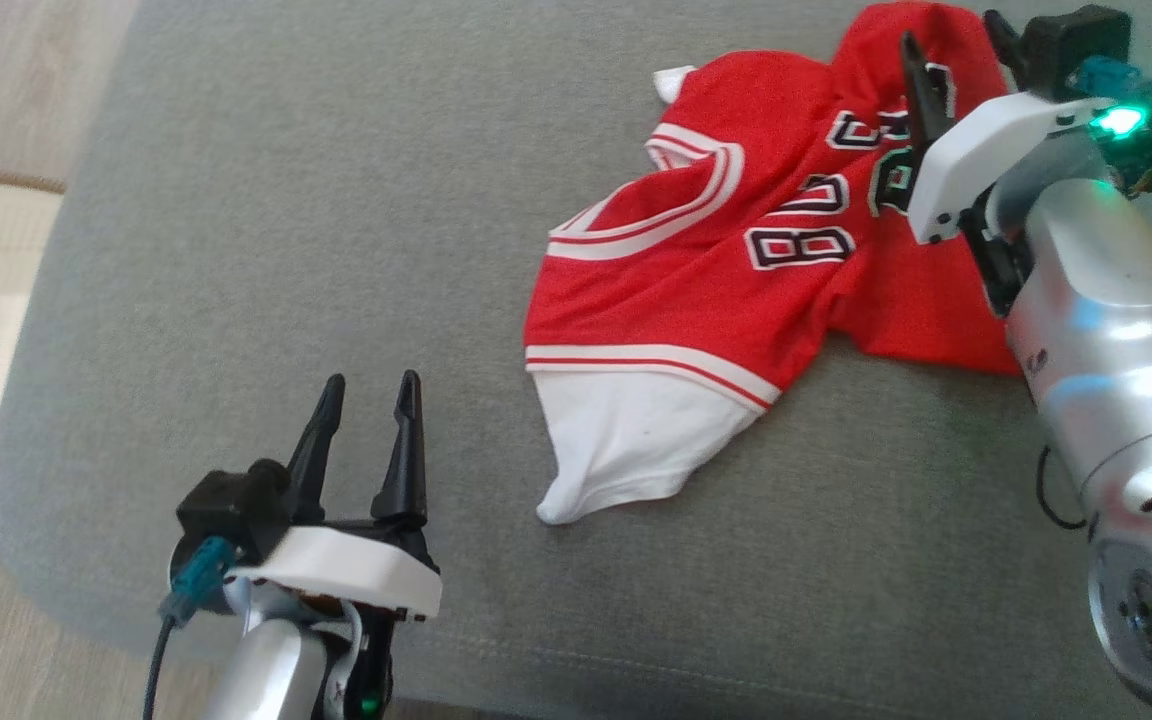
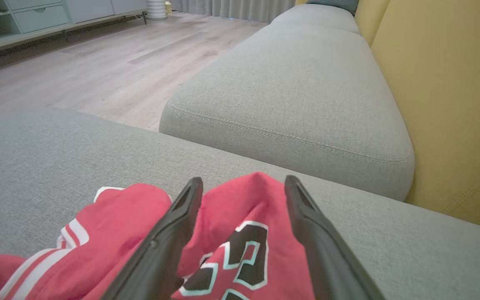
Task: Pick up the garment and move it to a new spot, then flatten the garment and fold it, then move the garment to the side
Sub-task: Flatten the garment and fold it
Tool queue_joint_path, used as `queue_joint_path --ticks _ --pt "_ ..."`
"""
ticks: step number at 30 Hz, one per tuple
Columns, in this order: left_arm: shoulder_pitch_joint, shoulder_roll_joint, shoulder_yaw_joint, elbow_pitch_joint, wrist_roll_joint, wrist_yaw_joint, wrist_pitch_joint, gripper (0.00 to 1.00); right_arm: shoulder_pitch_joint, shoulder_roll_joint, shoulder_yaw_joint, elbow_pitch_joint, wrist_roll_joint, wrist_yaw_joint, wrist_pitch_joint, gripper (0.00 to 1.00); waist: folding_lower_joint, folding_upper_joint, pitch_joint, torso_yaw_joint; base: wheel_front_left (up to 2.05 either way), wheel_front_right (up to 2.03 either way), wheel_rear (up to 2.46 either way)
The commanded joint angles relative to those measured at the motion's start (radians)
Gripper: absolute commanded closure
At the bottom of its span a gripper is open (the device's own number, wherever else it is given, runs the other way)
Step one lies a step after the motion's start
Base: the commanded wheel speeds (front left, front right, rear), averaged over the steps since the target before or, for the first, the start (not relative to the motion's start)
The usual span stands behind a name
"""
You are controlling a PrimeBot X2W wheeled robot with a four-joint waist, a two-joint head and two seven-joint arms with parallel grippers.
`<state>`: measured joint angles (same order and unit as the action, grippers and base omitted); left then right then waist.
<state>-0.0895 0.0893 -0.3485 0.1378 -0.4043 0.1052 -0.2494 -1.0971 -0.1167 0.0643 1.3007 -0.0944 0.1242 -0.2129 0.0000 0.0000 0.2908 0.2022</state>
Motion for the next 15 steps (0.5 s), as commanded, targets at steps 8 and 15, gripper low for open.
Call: queue_joint_path --ticks 8,15 --pt "0.003 0.004 0.06 -0.04 0.021 -0.003 -0.012 0.0 0.075 0.003 0.124 -0.021 0.121 0.007 -0.029 0.0 0.0 0.0 -0.051 -0.1 0.0 0.0 0.0" --pt "0.017 0.008 0.058 -0.046 0.028 -0.004 -0.012 0.0 0.145 -0.037 0.256 -0.019 0.227 0.007 0.078 0.0 0.0 0.0 -0.062 -0.145 0.0 0.0 0.0"
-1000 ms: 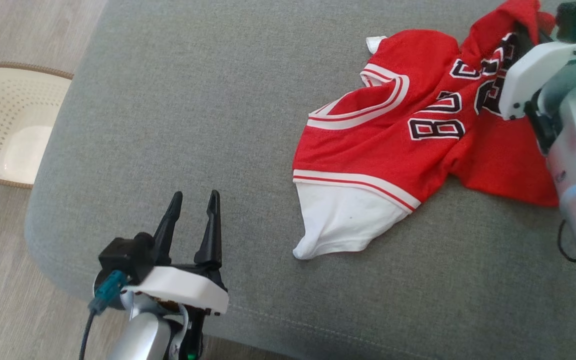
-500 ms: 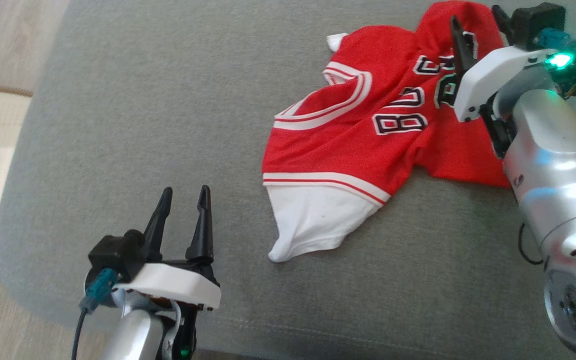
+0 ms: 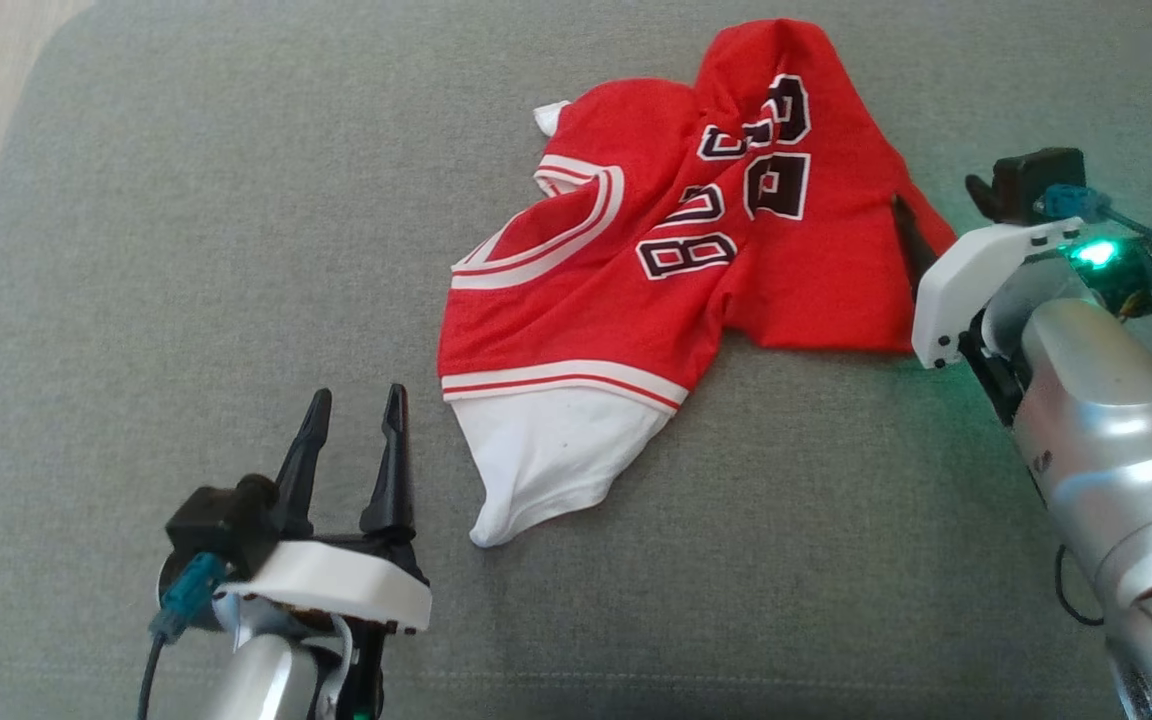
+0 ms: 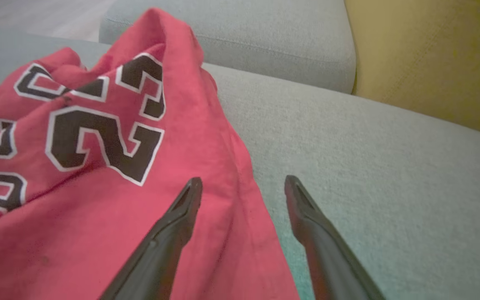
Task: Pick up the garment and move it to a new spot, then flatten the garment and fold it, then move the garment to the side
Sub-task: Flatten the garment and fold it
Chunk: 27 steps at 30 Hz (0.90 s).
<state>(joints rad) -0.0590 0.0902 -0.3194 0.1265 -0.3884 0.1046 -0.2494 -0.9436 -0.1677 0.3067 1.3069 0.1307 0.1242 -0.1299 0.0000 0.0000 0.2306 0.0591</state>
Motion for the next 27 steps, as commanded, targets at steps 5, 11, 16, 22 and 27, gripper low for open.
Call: queue_joint_path --ticks 5,11,16,22,27 --pt "-0.016 0.009 0.018 -0.031 0.013 -0.008 -0.011 0.0 0.021 -0.008 0.073 -0.053 0.097 0.007 0.054 0.0 0.0 0.0 0.006 0.009 0.0 0.0 0.0" --pt "-0.025 0.012 0.012 -0.026 0.013 -0.009 -0.009 0.0 0.039 -0.043 0.105 -0.063 0.193 0.007 0.141 0.17 0.0 0.0 0.019 0.062 0.0 0.0 0.0" --pt "-0.027 0.012 0.014 -0.024 0.008 -0.006 -0.009 0.0 0.022 -0.087 0.115 -0.059 0.236 0.007 0.174 1.0 0.0 0.0 0.029 0.112 0.0 0.0 0.0" --pt "-0.029 0.012 0.014 -0.021 0.005 -0.008 -0.01 0.0 -0.044 -0.101 0.143 -0.05 0.187 0.007 0.138 1.0 0.0 0.0 0.033 0.126 0.0 0.0 0.0" --pt "-0.036 0.009 0.011 -0.019 0.006 -0.009 -0.011 0.0 -0.091 -0.087 0.136 -0.035 0.134 0.007 0.096 1.0 0.0 0.0 0.04 0.125 0.0 0.0 0.0"
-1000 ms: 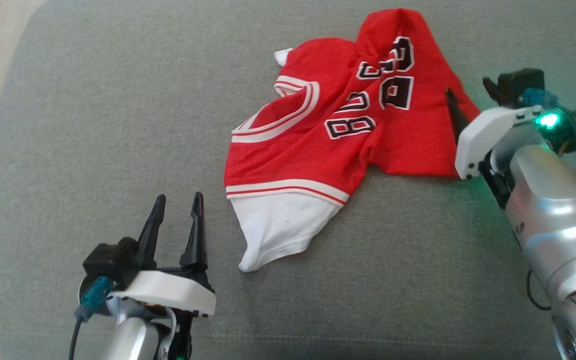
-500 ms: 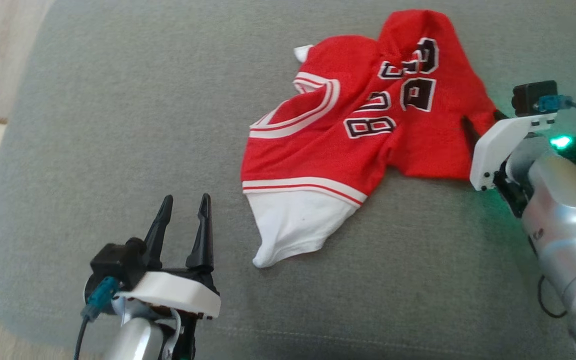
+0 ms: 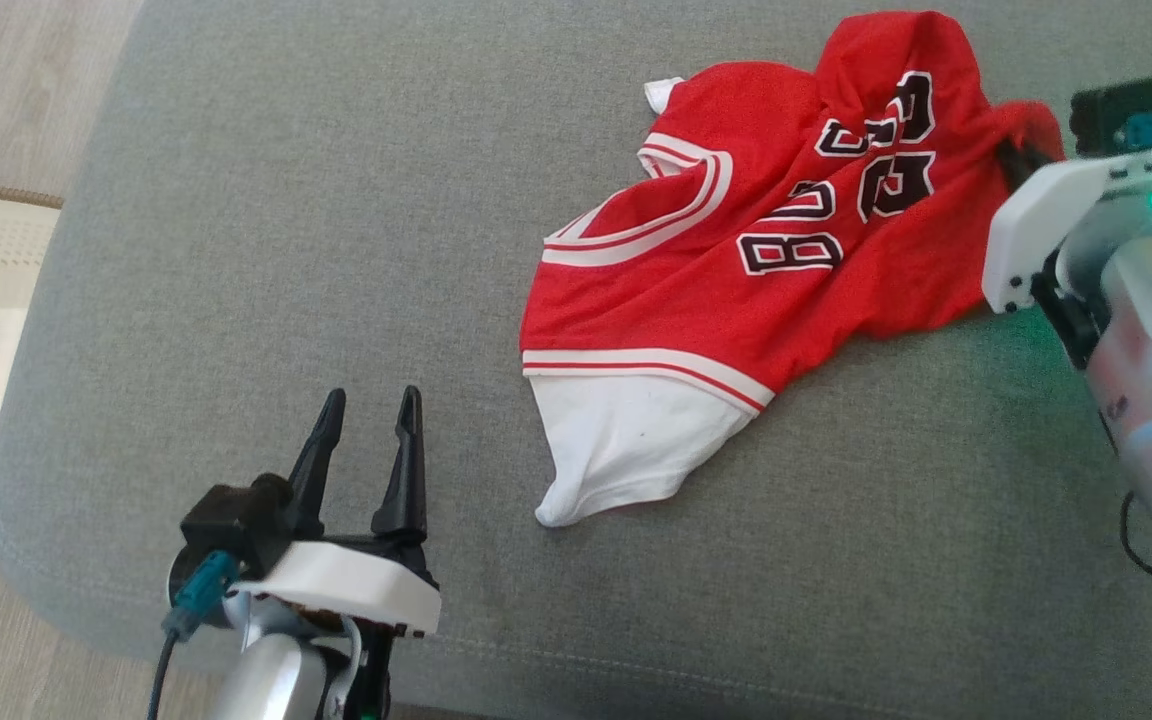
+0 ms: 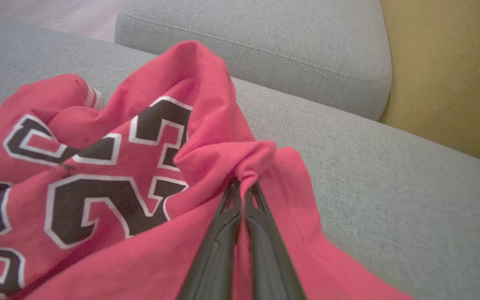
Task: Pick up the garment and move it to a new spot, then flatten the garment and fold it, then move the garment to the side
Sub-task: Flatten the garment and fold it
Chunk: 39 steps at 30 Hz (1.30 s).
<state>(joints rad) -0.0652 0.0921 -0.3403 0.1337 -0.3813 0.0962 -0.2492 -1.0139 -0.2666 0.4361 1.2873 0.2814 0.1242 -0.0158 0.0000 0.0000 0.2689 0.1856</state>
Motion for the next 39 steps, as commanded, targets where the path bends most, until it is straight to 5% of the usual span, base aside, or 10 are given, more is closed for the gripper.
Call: queue_joint_path --ticks 1,3,4,7,24,32,39 --pt "-0.031 0.006 0.031 -0.025 -0.001 0.0 -0.011 0.0 -0.025 0.017 0.002 -0.013 -0.026 0.007 -0.021 1.0 0.0 0.0 0.002 -0.003 0.0 0.0 0.0" --pt "-0.032 0.006 0.03 -0.024 0.0 -0.001 -0.011 0.0 -0.027 0.023 -0.004 -0.01 -0.034 0.007 -0.023 1.0 0.0 0.0 0.003 -0.004 0.0 0.0 0.0" --pt "-0.034 0.005 0.029 -0.022 0.0 -0.001 -0.011 0.0 -0.027 0.029 -0.01 -0.008 -0.041 0.007 -0.025 0.91 0.0 0.0 0.002 -0.005 0.0 0.0 0.0" --pt "-0.037 0.005 0.028 -0.018 0.0 -0.002 -0.011 0.0 -0.018 0.043 -0.029 -0.003 -0.057 0.007 -0.026 0.0 0.0 0.0 0.002 -0.011 0.0 0.0 0.0" --pt "-0.017 0.006 0.065 -0.023 0.003 -0.001 -0.012 0.0 0.079 0.112 -0.096 -0.102 -0.015 0.007 -0.239 0.0 0.0 0.0 -0.078 -0.141 0.0 0.0 0.0" --pt "0.024 -0.001 0.105 -0.022 0.014 -0.005 -0.012 0.0 0.314 0.114 -0.214 -0.474 -0.037 0.007 -0.246 0.0 0.0 0.0 -0.136 -0.192 0.0 0.0 0.0" --pt "0.105 -0.012 0.138 -0.022 0.031 -0.02 -0.013 0.0 0.597 0.183 -0.336 -0.763 -0.124 0.007 -0.246 0.0 0.0 0.0 -0.188 -0.207 0.0 0.0 0.0"
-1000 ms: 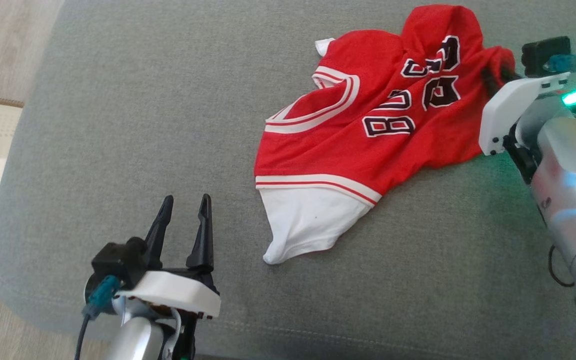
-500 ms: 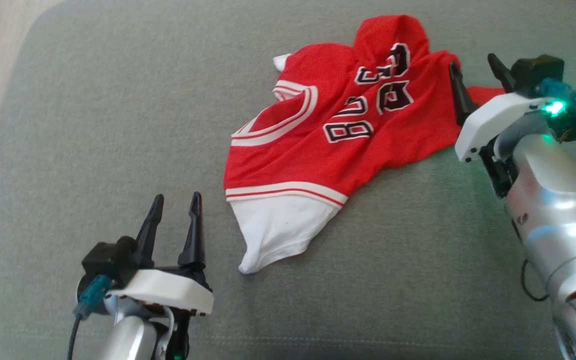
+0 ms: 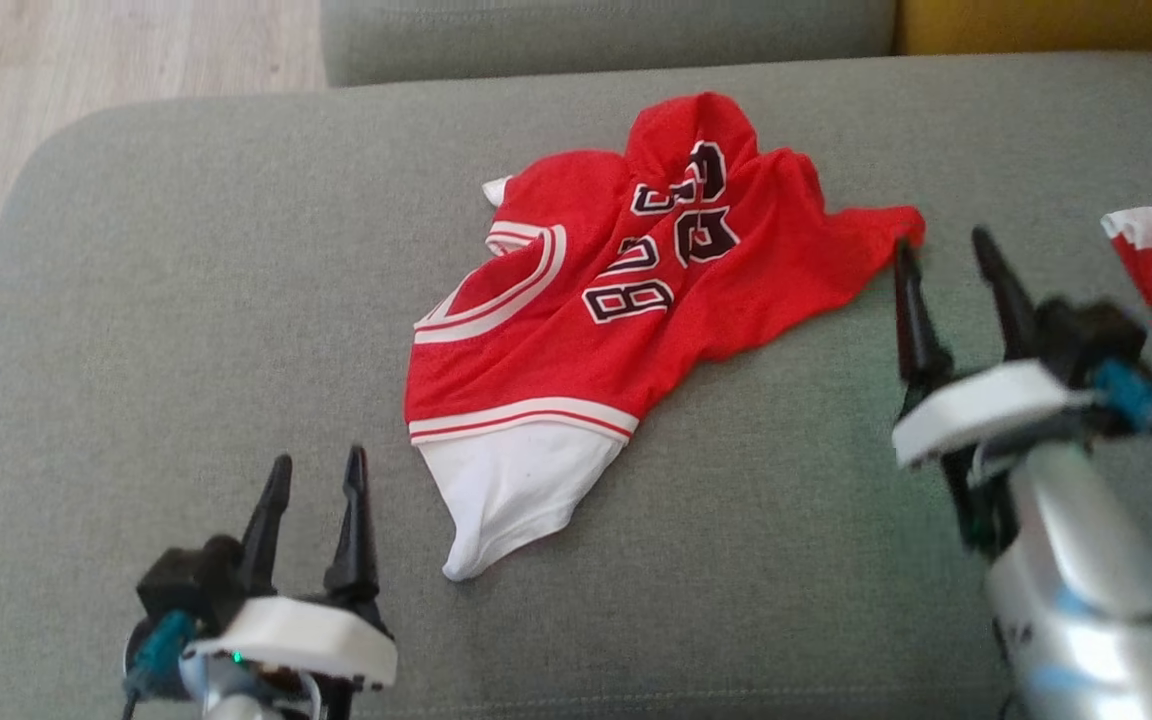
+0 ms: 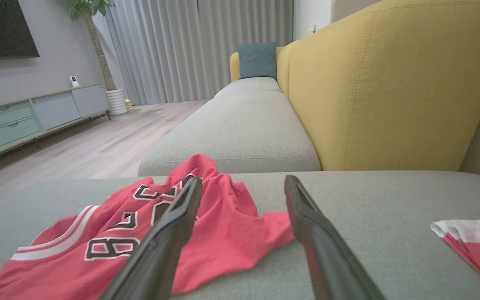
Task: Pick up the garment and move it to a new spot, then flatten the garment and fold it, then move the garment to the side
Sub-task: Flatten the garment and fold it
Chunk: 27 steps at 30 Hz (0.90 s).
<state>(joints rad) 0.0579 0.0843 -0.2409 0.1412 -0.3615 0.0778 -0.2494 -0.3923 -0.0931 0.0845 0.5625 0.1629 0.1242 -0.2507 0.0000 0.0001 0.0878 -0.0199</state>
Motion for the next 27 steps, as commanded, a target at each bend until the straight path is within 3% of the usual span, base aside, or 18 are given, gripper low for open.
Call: queue_joint_path --ticks 1,11,27 --pt "-0.007 -0.006 0.04 -0.028 0.013 -0.005 -0.012 0.0 0.004 0.017 0.008 -0.063 -0.013 0.007 -0.011 0.0 0.0 -0.0001 -0.013 -0.001 0.0 0.0 0.0" --pt "0.051 -0.023 0.051 -0.028 0.037 -0.017 -0.012 0.0 0.18 0.042 -0.019 -0.201 -0.018 0.007 -0.007 0.0 0.0 -0.0001 -0.058 0.004 0.0 0.0 0.0" --pt "0.063 -0.034 0.083 -0.045 0.047 -0.011 -0.012 0.0 0.257 0.043 0.059 -0.267 0.034 0.007 0.027 0.0 0.0 -0.0001 -0.092 -0.003 0.0 0.0 0.0"
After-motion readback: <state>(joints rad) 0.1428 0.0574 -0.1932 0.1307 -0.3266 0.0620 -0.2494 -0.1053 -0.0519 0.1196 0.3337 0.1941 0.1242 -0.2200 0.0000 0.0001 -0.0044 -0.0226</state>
